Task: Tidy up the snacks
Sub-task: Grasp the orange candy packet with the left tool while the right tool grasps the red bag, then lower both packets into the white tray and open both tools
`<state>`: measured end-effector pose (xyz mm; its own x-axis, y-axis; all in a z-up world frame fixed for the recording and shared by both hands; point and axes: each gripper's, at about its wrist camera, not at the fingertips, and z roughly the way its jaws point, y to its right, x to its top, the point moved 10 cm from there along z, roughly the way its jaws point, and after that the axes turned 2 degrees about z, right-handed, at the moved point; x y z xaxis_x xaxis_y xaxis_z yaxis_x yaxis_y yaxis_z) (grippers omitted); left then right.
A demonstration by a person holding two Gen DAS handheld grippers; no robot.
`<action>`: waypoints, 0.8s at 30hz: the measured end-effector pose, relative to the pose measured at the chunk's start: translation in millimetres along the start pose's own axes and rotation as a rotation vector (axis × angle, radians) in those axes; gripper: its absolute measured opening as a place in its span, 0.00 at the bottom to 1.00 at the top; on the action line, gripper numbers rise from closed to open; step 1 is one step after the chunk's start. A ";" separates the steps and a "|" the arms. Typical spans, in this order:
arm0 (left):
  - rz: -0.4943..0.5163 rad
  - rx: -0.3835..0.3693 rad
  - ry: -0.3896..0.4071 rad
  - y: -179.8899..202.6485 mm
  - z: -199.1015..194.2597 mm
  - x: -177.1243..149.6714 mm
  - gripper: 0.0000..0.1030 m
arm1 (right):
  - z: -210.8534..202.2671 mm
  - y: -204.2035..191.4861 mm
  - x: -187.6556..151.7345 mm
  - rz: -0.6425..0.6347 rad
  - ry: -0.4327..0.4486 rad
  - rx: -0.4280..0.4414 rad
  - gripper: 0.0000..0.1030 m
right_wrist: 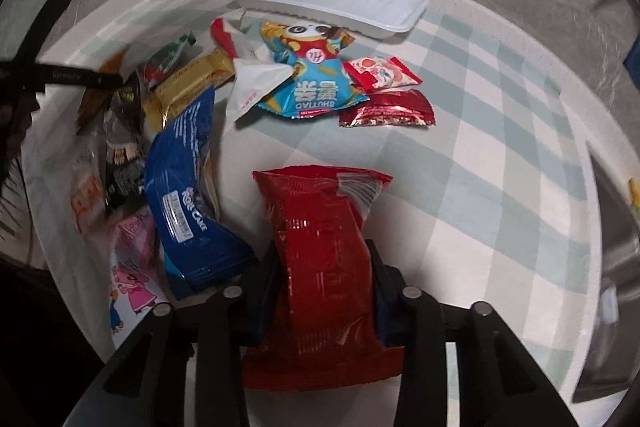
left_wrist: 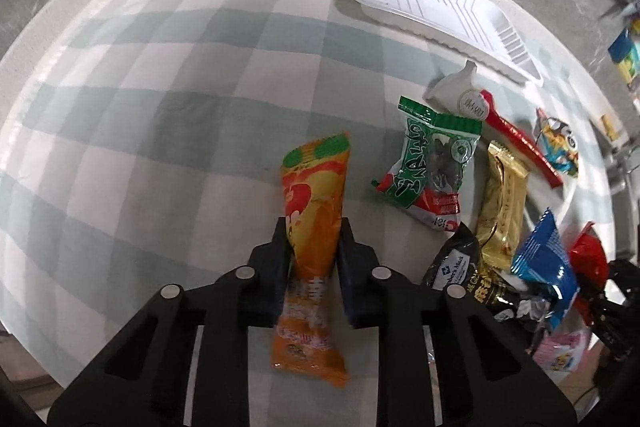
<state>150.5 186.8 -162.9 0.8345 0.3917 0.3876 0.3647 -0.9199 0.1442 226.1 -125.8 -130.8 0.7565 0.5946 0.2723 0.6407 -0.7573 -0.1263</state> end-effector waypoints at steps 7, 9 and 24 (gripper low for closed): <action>0.009 -0.059 0.015 7.7 -9.4 4.5 0.16 | -8.1 15.2 5.2 0.187 0.025 0.135 0.39; 0.016 -0.075 0.026 12.1 -15.5 9.4 0.16 | -12.8 20.4 9.2 0.248 0.038 0.181 0.39; 0.101 -0.192 0.090 54.4 -34.1 116.3 0.16 | -34.9 46.5 98.4 0.421 0.148 0.356 0.39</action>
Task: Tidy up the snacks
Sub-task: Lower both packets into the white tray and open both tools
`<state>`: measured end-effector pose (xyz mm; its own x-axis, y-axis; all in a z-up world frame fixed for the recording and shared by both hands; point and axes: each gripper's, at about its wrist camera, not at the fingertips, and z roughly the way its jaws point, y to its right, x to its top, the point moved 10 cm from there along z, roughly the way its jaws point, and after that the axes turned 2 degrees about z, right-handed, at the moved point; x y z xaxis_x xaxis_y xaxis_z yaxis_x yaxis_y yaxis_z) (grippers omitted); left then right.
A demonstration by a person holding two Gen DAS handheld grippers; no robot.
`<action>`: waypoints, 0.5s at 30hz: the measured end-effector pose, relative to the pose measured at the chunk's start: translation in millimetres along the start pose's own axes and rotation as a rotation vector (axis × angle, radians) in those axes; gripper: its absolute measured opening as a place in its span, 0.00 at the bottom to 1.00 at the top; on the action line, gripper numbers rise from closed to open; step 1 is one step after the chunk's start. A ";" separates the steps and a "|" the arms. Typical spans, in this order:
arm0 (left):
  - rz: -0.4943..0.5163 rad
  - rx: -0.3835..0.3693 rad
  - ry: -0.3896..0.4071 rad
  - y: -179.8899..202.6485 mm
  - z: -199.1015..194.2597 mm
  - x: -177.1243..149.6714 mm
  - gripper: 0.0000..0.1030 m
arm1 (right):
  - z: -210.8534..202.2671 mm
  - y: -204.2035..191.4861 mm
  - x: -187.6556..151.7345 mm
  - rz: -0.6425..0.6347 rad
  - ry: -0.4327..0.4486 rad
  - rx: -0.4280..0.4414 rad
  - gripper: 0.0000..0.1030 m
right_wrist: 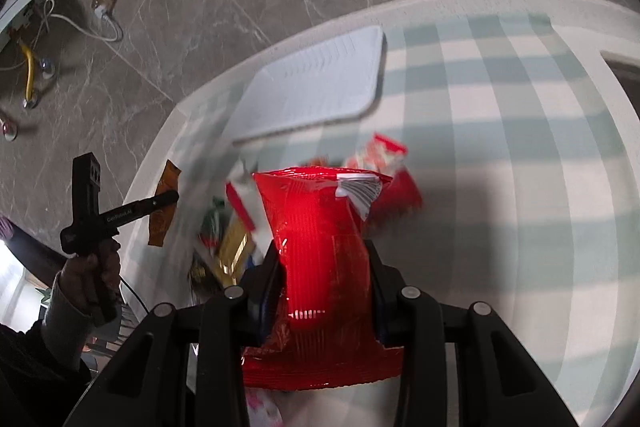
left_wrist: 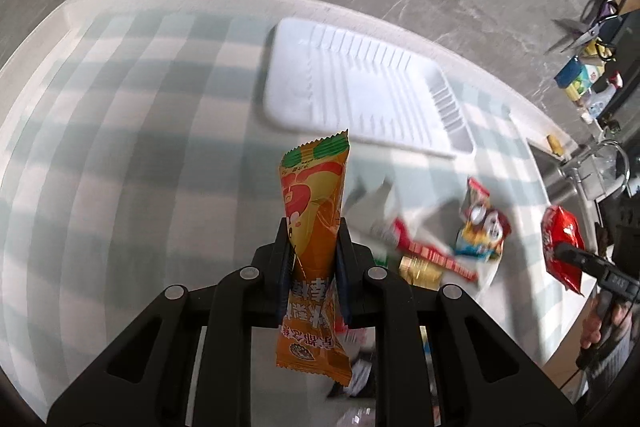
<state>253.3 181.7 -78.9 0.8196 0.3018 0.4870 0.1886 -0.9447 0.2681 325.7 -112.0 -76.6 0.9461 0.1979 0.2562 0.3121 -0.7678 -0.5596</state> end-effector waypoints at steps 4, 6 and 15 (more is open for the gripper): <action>0.039 -0.011 0.004 4.3 15.0 35.6 0.16 | 14.7 -9.3 38.9 -0.025 0.009 0.004 0.39; 0.057 -0.021 -0.002 6.6 25.0 51.8 0.16 | 24.7 -14.3 58.9 -0.036 0.007 0.006 0.39; 0.122 -0.029 -0.041 7.5 86.8 125.2 0.16 | 86.6 -24.2 133.7 -0.070 -0.036 -0.034 0.39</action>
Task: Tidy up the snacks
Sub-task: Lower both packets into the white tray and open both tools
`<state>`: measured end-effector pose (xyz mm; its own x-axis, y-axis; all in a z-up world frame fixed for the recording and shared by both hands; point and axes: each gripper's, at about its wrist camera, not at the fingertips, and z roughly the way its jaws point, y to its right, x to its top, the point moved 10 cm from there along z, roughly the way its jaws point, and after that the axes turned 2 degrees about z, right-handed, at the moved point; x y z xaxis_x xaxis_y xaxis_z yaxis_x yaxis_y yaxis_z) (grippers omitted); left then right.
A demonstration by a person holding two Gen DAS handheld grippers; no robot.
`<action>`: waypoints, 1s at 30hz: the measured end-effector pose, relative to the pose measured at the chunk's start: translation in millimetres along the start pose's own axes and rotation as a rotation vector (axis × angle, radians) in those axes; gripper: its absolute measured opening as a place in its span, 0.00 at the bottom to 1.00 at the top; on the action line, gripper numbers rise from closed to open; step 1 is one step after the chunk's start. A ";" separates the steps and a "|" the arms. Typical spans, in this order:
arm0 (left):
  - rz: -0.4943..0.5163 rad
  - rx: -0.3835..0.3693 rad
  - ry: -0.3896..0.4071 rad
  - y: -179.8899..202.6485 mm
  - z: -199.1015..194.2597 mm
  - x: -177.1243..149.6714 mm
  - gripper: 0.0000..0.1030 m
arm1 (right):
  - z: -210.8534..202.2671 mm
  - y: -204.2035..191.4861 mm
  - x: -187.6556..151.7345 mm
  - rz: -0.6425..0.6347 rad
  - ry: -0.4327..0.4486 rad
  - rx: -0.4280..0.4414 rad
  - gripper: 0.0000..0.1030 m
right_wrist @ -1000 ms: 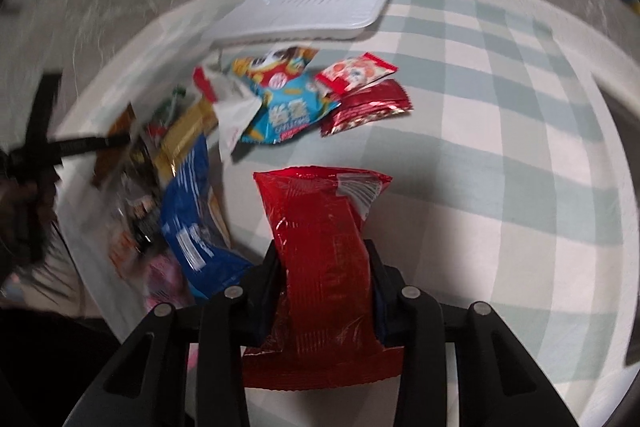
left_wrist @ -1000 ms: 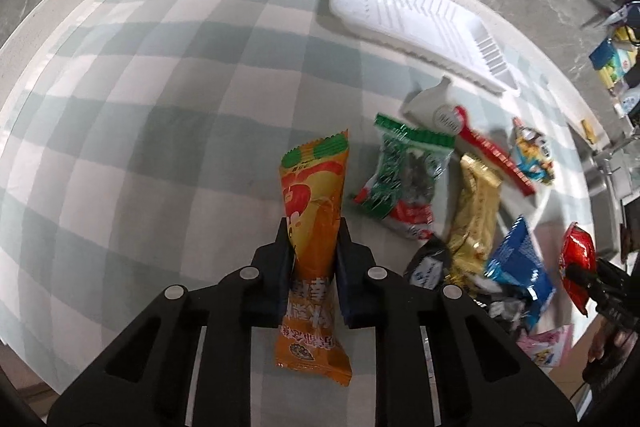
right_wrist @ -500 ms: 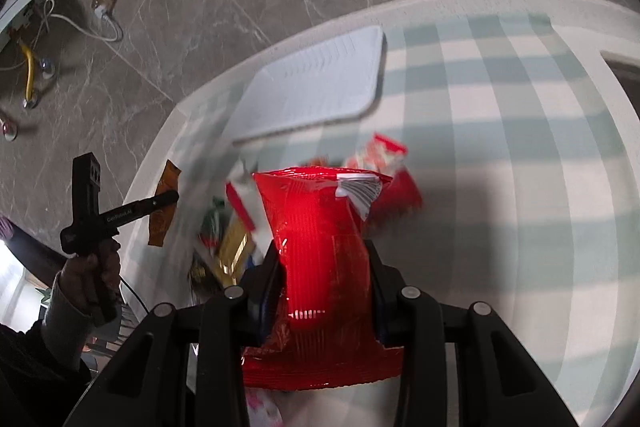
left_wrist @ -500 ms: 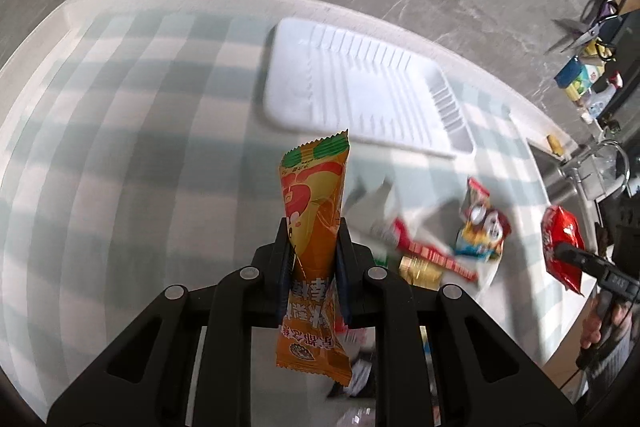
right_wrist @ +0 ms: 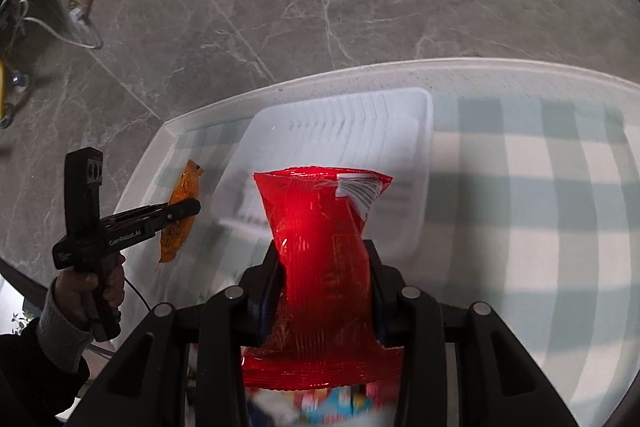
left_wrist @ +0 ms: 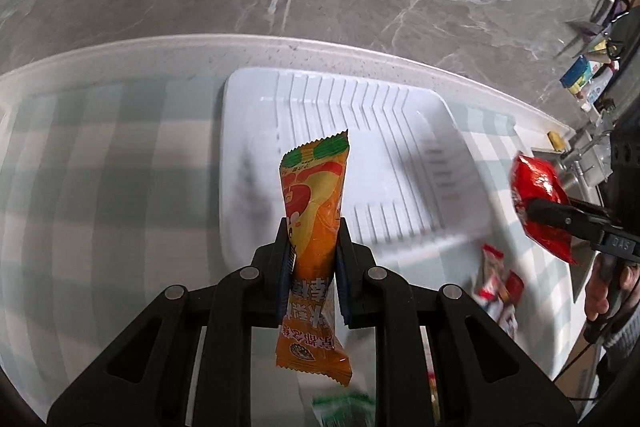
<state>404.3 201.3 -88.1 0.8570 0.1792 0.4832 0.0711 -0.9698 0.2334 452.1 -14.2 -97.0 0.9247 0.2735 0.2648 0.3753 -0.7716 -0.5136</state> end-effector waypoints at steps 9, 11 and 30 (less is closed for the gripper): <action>0.071 0.024 -0.046 -4.4 64.1 46.8 0.17 | 62.2 19.6 40.7 0.009 -0.048 -0.054 0.39; 0.092 0.044 -0.055 -4.6 76.0 51.8 0.17 | 72.1 24.6 44.6 0.009 -0.057 -0.074 0.39; 0.074 0.094 0.049 -9.6 61.2 70.1 0.57 | 11.3 0.9 36.0 -0.087 0.068 -0.129 0.57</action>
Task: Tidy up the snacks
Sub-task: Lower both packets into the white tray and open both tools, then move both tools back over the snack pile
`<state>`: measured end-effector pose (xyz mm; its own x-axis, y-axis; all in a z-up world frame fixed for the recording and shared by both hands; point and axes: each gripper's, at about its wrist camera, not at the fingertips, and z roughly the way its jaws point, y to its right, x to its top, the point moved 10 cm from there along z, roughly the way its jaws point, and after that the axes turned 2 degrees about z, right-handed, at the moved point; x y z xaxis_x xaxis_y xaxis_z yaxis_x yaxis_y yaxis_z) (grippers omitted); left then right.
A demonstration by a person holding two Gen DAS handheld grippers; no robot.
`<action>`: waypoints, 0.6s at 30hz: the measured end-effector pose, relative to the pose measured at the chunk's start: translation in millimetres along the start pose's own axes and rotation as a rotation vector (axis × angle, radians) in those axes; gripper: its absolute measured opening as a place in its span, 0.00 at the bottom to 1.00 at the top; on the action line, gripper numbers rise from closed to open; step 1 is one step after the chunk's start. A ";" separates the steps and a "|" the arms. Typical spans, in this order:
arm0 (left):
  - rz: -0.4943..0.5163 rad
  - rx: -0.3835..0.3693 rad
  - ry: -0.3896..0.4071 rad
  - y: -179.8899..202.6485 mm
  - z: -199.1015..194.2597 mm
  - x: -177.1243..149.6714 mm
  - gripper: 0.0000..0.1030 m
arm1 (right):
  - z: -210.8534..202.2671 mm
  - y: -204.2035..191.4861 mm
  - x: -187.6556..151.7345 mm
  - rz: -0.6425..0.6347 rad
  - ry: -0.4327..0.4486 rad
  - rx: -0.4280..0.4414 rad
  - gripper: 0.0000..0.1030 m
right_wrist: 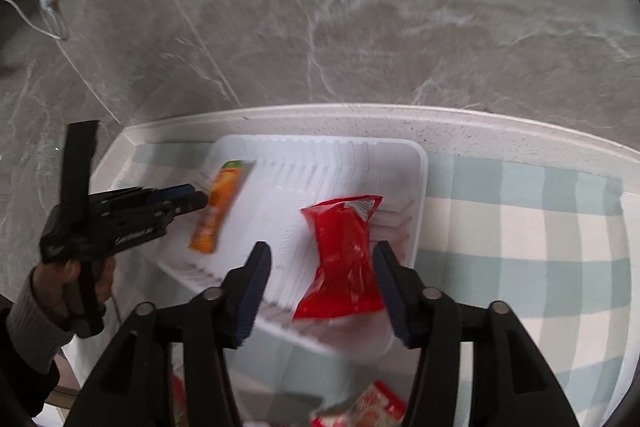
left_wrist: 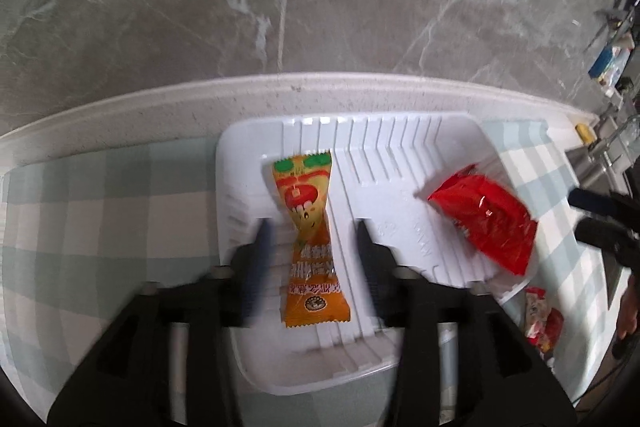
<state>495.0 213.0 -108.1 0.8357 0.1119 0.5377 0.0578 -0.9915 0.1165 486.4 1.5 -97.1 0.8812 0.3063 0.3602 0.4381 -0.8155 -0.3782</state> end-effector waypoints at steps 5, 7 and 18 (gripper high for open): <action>-0.007 0.003 0.031 -0.9 -25.5 -2.2 0.60 | -29.1 -10.7 -16.2 -0.018 0.028 -0.009 0.57; 0.012 -0.002 0.043 5.4 -43.4 -10.2 0.60 | -41.5 -13.7 -24.8 -0.029 0.035 -0.013 0.57; 0.131 -0.014 0.014 45.3 -112.9 -102.2 0.60 | -98.6 -26.3 -104.9 -0.102 0.022 -0.053 0.62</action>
<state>350.6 164.2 -63.5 0.8276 -0.0179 0.5610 -0.0592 -0.9967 0.0556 365.0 -57.6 -40.8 0.8284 0.3786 0.4128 0.5145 -0.8057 -0.2935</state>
